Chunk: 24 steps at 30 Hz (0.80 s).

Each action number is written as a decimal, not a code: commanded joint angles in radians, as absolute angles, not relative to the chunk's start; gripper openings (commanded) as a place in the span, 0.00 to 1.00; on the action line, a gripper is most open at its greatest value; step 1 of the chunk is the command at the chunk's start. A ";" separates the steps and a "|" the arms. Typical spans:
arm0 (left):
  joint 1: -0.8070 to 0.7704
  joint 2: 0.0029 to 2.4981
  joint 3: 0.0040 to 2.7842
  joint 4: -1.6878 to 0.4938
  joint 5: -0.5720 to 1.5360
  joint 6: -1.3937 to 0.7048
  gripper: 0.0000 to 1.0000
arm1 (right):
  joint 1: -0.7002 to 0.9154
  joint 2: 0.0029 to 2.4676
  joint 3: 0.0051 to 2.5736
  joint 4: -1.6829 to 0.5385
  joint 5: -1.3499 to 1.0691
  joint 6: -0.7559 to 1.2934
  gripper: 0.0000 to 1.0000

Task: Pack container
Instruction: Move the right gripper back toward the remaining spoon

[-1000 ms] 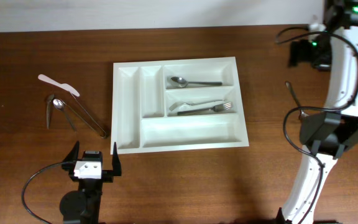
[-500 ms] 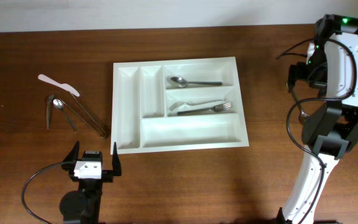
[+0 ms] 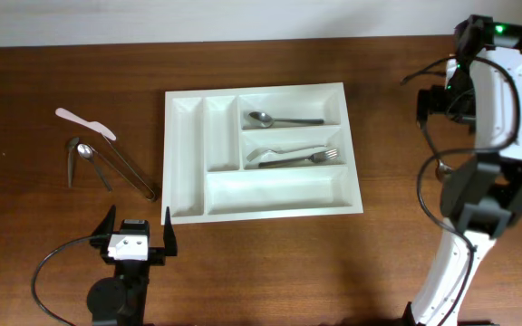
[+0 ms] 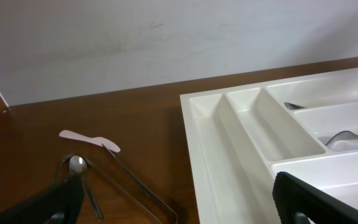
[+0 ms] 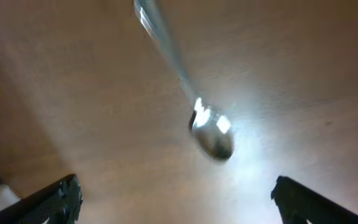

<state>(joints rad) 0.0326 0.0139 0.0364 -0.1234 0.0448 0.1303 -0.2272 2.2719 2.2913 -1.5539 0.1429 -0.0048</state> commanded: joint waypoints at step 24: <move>0.028 0.006 0.031 -0.123 0.037 0.118 0.99 | -0.383 1.938 1.507 -0.996 -0.206 -0.525 0.82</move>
